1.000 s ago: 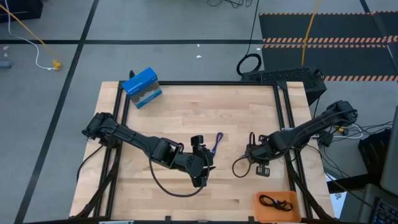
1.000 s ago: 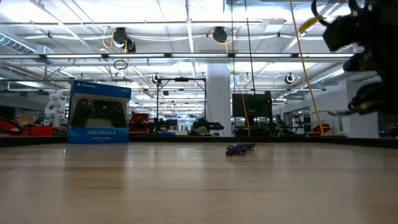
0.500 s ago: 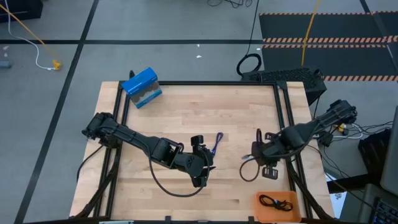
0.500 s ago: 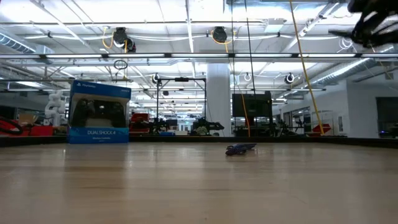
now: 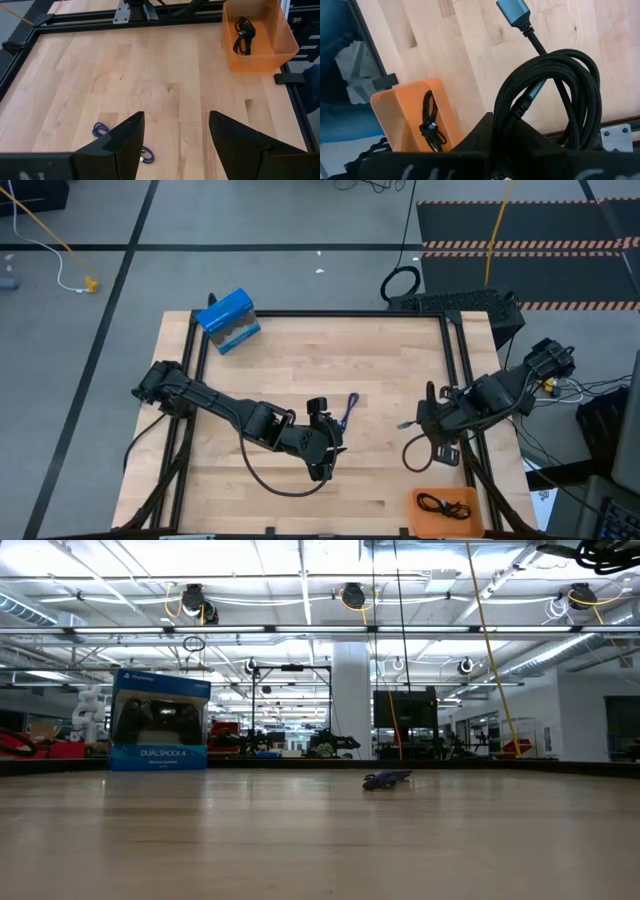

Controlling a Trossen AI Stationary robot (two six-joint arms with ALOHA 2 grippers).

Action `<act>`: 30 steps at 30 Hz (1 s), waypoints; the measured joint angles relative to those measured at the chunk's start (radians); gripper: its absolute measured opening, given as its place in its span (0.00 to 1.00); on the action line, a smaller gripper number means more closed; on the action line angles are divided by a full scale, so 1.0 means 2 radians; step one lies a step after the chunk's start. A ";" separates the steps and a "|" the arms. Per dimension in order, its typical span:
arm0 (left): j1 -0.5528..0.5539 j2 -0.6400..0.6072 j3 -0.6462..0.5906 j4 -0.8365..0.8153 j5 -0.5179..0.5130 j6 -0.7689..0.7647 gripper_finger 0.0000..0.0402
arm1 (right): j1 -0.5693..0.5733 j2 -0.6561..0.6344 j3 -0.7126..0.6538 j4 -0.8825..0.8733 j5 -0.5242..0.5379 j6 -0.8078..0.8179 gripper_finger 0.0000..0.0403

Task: Pick and place USB-C Cables
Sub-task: Put the black charger cable into the orange bin

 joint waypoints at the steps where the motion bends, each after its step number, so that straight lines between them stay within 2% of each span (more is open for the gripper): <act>1: 0.000 0.000 0.000 0.000 0.000 0.000 0.56 | 0.002 0.002 0.000 0.000 0.000 0.000 0.04; 11: 0.000 0.000 0.000 0.000 0.000 0.000 0.56 | 0.048 0.013 0.000 0.003 -0.004 0.054 0.04; 23: 0.000 0.000 0.000 0.000 0.000 -0.001 0.56 | 0.163 0.014 0.000 0.051 -0.015 0.208 0.04; 30: 0.000 0.000 0.000 0.000 0.000 -0.008 0.56 | 0.229 0.042 0.001 0.082 -0.015 0.287 0.04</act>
